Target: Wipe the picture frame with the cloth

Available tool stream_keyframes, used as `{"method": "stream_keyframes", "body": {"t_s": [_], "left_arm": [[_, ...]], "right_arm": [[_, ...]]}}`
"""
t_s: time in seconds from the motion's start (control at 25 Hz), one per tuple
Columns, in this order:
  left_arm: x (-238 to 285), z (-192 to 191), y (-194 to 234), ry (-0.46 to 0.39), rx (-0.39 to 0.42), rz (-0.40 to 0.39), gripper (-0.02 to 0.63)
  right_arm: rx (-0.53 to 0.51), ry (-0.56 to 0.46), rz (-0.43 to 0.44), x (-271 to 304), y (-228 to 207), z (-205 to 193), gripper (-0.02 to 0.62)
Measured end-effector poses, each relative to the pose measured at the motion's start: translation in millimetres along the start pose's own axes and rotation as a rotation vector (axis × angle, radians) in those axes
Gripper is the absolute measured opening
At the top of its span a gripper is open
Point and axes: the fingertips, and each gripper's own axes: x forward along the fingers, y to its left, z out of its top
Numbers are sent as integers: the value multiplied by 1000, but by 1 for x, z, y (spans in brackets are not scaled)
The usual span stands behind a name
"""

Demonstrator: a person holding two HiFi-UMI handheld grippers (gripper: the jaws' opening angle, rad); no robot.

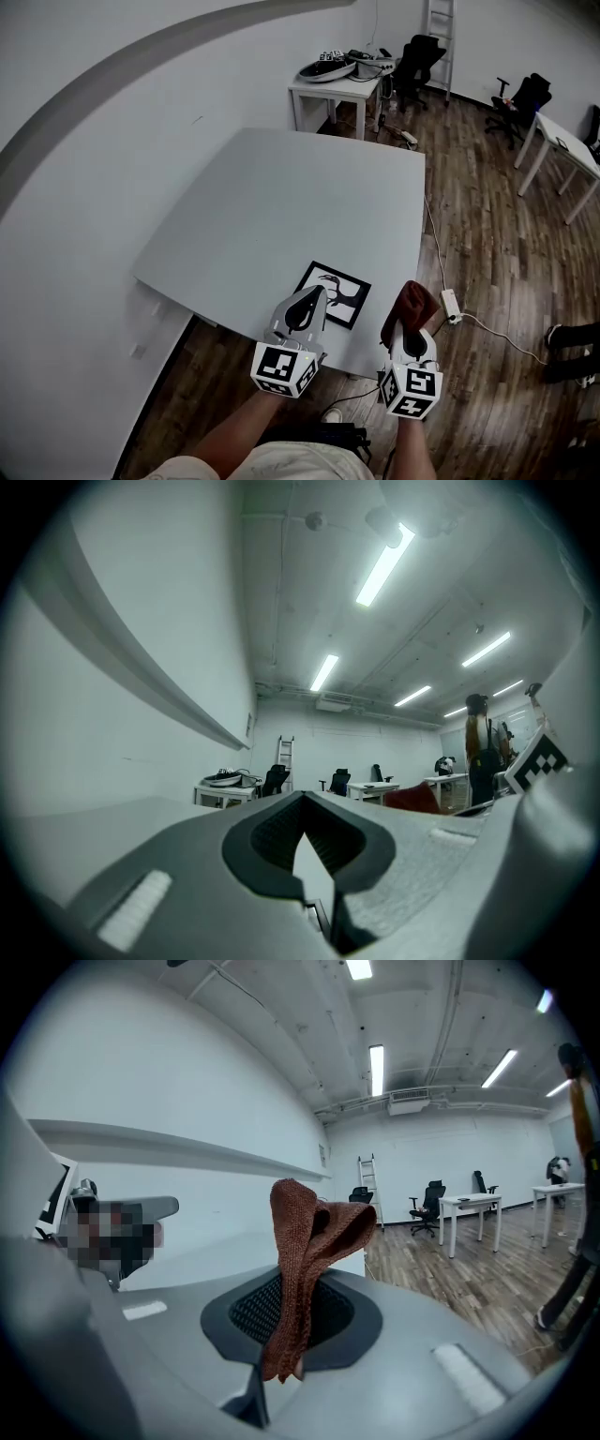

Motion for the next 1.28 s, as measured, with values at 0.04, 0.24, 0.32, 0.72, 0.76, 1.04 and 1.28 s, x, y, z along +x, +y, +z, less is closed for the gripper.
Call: {"method": "stream_keyframes", "body": {"t_s": [0.04, 0.24, 0.32, 0.72, 0.76, 1.04, 1.28], "left_arm": [[5, 0, 1, -1, 2, -1, 2], [20, -3, 14, -4, -2, 1, 2], [24, -4, 20, -5, -3, 2, 2], [24, -11, 69, -10, -15, 6, 2], [22, -12, 73, -11, -12, 10, 0], [3, -16, 117, -6, -25, 54, 2], [-12, -23, 138, 5, -47, 77, 2]], "right_arm": [[1, 5, 0, 5, -2, 0, 59], [-6, 26, 18, 28, 1, -2, 58], [-12, 35, 24, 35, 4, -2, 60], [-111, 120, 62, 76, 45, -11, 59], [-135, 136, 75, 80, 49, -13, 60], [-430, 313, 219, 132, 106, -43, 58], [-721, 472, 271, 178, 128, -77, 59]]}}
